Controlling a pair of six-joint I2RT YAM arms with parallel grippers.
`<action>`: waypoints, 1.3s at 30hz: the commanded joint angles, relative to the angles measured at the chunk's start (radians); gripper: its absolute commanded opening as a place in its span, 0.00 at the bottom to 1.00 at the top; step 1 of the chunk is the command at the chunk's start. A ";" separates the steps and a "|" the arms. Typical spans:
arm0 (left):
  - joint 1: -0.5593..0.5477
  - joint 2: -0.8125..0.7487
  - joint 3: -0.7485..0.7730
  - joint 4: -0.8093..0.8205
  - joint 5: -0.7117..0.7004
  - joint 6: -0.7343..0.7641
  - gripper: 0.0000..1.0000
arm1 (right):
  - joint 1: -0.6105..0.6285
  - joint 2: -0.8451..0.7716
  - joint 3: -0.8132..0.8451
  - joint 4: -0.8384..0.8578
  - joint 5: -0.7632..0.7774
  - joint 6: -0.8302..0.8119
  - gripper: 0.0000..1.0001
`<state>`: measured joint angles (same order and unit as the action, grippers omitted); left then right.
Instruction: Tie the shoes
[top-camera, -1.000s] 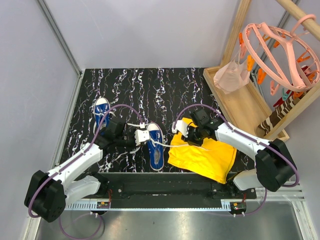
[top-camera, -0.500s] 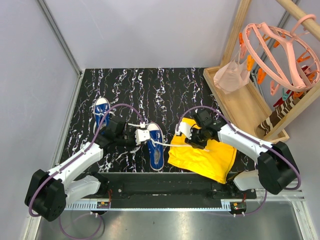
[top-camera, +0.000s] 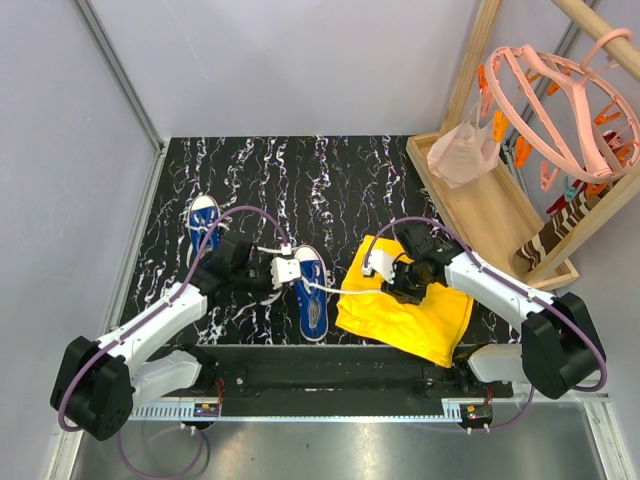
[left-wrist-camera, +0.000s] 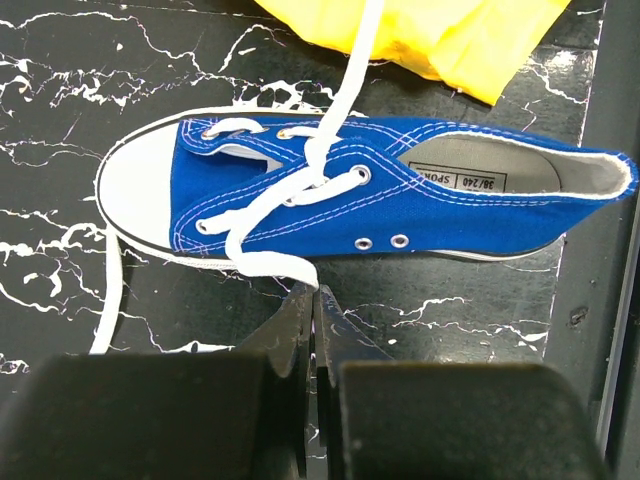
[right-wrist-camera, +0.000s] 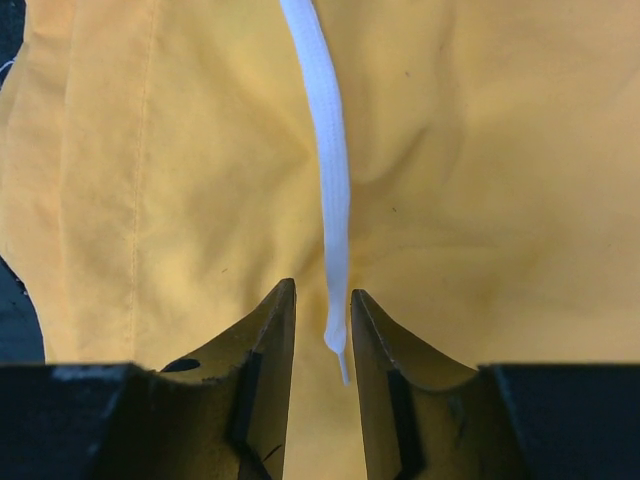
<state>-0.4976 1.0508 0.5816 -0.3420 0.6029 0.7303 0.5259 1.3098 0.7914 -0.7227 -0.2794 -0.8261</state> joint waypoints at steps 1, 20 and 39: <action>0.004 0.006 0.049 0.034 0.043 0.017 0.00 | -0.020 0.003 -0.015 0.009 0.020 -0.050 0.37; 0.004 -0.035 0.041 0.018 0.075 0.066 0.00 | -0.026 -0.006 0.186 0.144 -0.099 0.132 0.00; -0.004 -0.175 -0.081 0.064 0.112 0.236 0.00 | 0.233 0.473 0.684 0.606 -0.426 0.657 0.00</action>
<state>-0.4976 0.9115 0.5240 -0.3241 0.6777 0.9127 0.7132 1.7229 1.4277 -0.1982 -0.6479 -0.2405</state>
